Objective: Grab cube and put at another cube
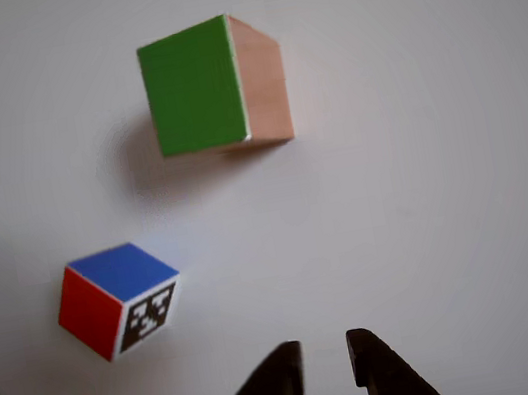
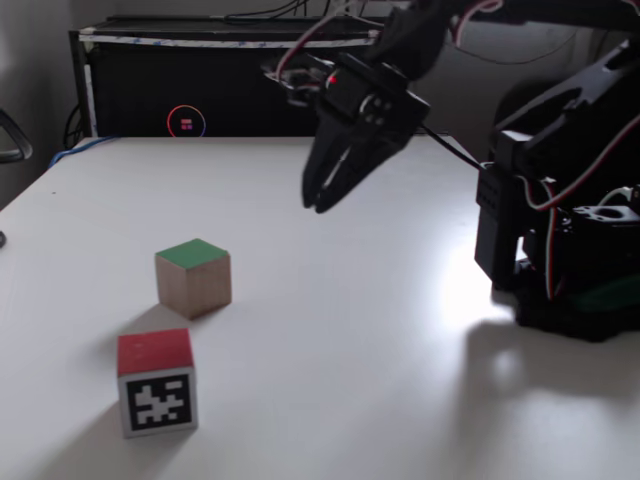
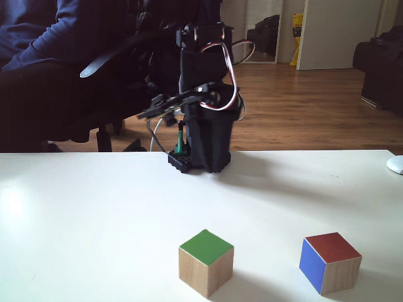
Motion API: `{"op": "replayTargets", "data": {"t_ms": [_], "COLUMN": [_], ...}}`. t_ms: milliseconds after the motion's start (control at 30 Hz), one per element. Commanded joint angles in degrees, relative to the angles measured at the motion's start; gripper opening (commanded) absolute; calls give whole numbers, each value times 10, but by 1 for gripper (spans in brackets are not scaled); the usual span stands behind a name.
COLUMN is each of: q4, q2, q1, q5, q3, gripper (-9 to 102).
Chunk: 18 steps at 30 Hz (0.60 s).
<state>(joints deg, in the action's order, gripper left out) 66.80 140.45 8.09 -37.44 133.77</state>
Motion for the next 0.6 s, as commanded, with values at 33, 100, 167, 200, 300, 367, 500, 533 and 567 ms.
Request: {"op": "replayTargets", "data": {"t_ms": [33, 100, 167, 200, 300, 367, 500, 533, 567], "q4": [8, 17, 27, 33, 52, 68, 106, 120, 134], "q2": [-48, -72, -92, -100, -121, -138, -184, -200, -214], "q1": [11, 10, 10, 10, 13, 15, 15, 13, 11], "q5": [-24, -38, -50, -57, -76, -85, -98, -101, -104], "q3": [-59, -78, -102, -113, -149, -177, -249, -271, -292], "gripper": [12, 14, 15, 16, 19, 22, 26, 27, 30]}}
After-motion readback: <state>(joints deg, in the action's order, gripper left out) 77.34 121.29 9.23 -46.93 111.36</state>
